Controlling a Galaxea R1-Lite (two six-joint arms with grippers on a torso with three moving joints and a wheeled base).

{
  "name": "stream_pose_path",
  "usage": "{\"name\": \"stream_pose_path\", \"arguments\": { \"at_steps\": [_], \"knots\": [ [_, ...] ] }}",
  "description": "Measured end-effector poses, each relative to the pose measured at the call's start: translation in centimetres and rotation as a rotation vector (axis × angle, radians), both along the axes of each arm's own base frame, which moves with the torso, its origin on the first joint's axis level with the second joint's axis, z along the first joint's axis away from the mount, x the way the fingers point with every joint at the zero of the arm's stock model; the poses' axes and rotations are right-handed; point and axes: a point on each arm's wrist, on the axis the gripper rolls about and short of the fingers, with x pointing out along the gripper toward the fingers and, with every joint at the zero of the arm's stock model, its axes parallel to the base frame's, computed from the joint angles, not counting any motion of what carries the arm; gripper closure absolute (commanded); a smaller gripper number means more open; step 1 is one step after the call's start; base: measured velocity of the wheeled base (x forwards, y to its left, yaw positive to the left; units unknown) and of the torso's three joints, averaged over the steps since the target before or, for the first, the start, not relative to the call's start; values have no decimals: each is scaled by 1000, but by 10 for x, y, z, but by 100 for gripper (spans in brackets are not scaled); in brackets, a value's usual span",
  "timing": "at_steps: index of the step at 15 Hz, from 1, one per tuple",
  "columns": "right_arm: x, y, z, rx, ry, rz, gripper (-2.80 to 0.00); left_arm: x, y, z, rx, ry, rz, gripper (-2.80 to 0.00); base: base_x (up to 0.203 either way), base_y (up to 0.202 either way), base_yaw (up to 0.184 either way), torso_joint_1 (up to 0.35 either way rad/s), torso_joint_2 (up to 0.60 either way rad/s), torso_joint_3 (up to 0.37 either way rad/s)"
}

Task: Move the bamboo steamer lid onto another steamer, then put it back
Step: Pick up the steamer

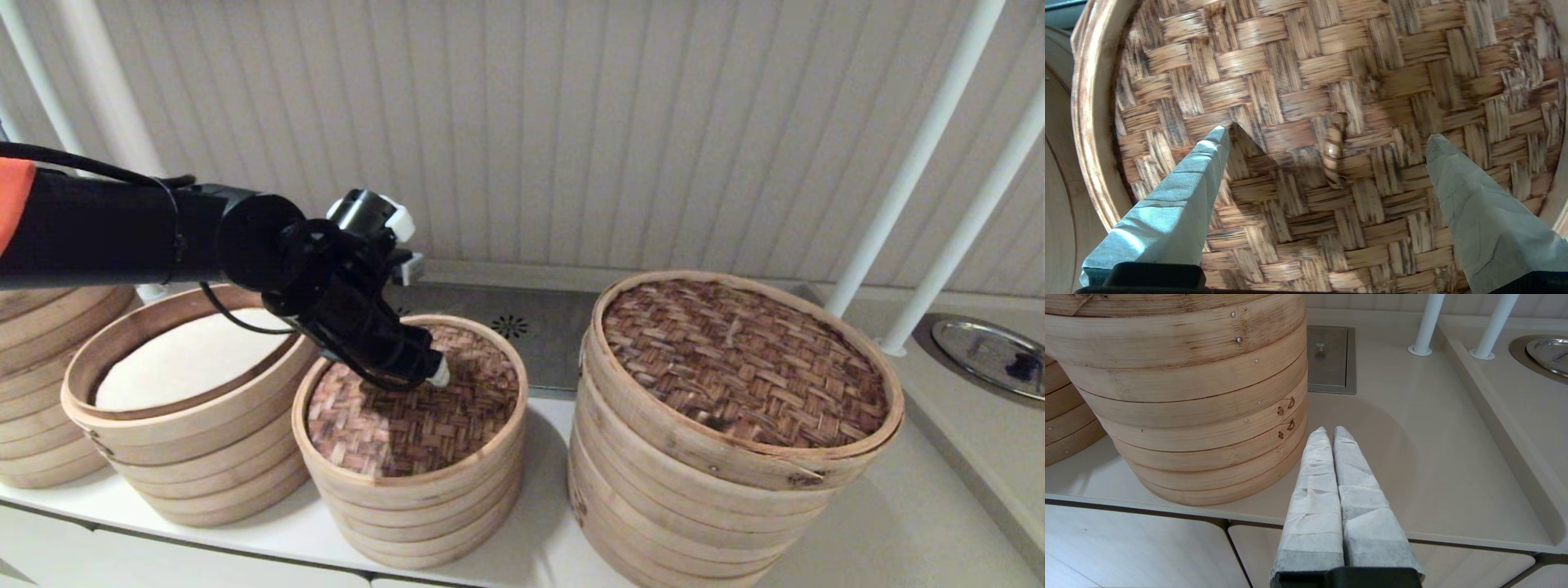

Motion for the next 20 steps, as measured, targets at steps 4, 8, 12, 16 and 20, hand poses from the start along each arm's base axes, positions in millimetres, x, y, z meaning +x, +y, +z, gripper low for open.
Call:
{"name": "stream_pose_path", "arguments": {
  "at_steps": [4, 8, 12, 16, 20],
  "knots": [
    [0, 0, 0, 0, 0, 0, 0, -1, -2, -3, 5, 5, 3, -280, 0, 0, 0, 0, 0, 0],
    [0, 0, 0, 0, 0, 0, 0, -3, -3, -6, 9, 18, 0, 0, 0, 0, 0, 0, 0, 0],
    [0, 0, 0, 0, 0, 0, 0, -4, -3, -5, 3, 18, 5, 0, 0, 0, 0, 0, 0, 0],
    [0, 0, 0, 0, 0, 1, 0, -7, -1, -8, 1, 23, 8, 0, 0, 0, 0, 0, 0, 0],
    [0, 0, 0, 0, 0, 0, 0, -7, -1, -7, -8, 5, 10, 0, 0, 0, 0, 0, 0, 0]
  ]
}}
